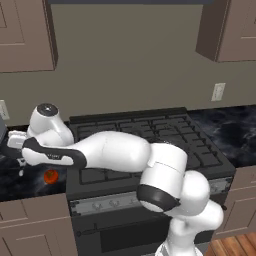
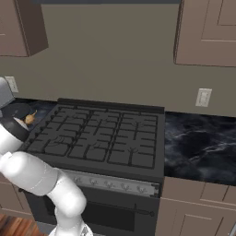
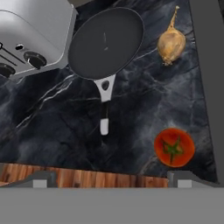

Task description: Place the pan on the front right burner on the stove. Then place the tomato and the onion in the pan and turn on the front right burner.

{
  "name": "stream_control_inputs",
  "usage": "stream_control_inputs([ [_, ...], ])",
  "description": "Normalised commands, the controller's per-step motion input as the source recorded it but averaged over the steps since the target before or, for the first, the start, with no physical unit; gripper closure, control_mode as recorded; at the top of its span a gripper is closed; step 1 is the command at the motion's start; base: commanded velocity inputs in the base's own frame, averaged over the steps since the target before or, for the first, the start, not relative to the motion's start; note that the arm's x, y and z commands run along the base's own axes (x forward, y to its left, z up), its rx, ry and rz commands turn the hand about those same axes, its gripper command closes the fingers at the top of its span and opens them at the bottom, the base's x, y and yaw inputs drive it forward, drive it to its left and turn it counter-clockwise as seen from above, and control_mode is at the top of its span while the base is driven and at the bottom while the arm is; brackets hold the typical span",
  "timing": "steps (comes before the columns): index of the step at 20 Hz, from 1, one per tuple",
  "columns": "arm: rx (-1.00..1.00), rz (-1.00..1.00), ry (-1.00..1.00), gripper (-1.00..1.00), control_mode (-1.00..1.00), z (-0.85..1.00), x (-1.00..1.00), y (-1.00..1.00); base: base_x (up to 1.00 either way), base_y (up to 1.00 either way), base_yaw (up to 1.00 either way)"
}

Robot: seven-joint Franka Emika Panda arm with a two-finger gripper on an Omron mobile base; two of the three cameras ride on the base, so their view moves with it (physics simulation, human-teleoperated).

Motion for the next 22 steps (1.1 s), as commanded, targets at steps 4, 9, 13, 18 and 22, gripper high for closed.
stream_control_inputs([
  [4, 0.0, 0.0, 0.0, -1.0, -1.0, -0.04, 0.16, 0.11, 0.0, 0.0, 0.0],
  [9, 0.0, 0.0, 0.0, -1.0, -1.0, -0.01, 0.3, 0.08, 0.0, 0.0, 0.0],
  [13, 0.0, 0.0, 0.0, -1.0, -1.0, -0.04, 0.27, 0.08, 0.0, 0.0, 0.0],
  [18, 0.0, 0.0, 0.0, -1.0, -1.0, -0.1, 0.23, 0.08, 0.0, 0.0, 0.0],
  [22, 0.0, 0.0, 0.0, -1.0, -1.0, -0.22, 0.21, 0.19, 0.0, 0.0, 0.0],
])
